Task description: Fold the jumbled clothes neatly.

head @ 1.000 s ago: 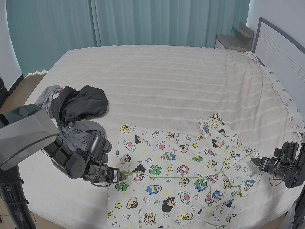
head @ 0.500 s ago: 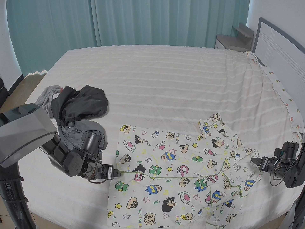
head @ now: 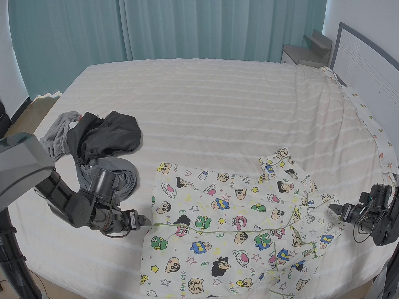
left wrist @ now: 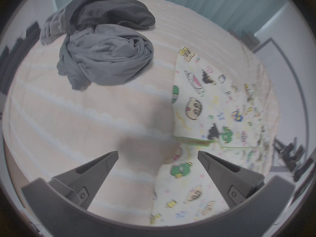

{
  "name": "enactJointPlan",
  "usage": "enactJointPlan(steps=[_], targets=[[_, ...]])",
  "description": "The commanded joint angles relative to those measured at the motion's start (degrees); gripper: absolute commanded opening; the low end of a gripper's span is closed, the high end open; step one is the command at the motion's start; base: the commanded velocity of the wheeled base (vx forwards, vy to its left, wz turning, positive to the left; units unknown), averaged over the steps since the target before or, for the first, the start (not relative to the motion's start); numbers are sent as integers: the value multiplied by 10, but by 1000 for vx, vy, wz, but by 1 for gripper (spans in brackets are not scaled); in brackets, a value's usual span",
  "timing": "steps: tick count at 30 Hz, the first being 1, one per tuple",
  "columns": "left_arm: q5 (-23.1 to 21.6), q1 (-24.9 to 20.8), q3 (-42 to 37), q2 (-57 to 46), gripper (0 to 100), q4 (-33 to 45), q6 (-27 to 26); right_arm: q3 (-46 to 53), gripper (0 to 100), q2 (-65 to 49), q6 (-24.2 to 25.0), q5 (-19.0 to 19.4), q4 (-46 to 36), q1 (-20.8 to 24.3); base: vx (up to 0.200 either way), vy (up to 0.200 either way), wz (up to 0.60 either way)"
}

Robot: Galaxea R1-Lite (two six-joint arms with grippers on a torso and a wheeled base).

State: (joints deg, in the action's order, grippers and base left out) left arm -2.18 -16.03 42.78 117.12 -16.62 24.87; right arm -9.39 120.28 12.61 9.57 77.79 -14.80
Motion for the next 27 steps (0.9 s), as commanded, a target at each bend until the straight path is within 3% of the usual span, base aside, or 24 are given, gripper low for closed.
enactJointPlan(steps=[1,8,12,16,22,27], targets=[[-131,-7,-95,-175,100,-1,116,23,100,-2,0,-1,43,0,0,0,0],[-143,-92,-205,-266,100,-28,208,73,100,-23,-6,0,76,17,0,0,0],[-138,-150,-264,-279,100,-112,282,94,100,-39,8,-10,43,50,-200,0,0],[-136,-164,-282,-275,100,-152,306,94,100,-46,15,-22,-13,50,-200,0,0],[-131,-165,-283,-241,100,-154,317,94,100,-79,43,16,-69,58,-200,0,0],[-104,-164,-282,-174,100,-167,317,94,100,-102,44,19,-118,78,-200,0,0]])
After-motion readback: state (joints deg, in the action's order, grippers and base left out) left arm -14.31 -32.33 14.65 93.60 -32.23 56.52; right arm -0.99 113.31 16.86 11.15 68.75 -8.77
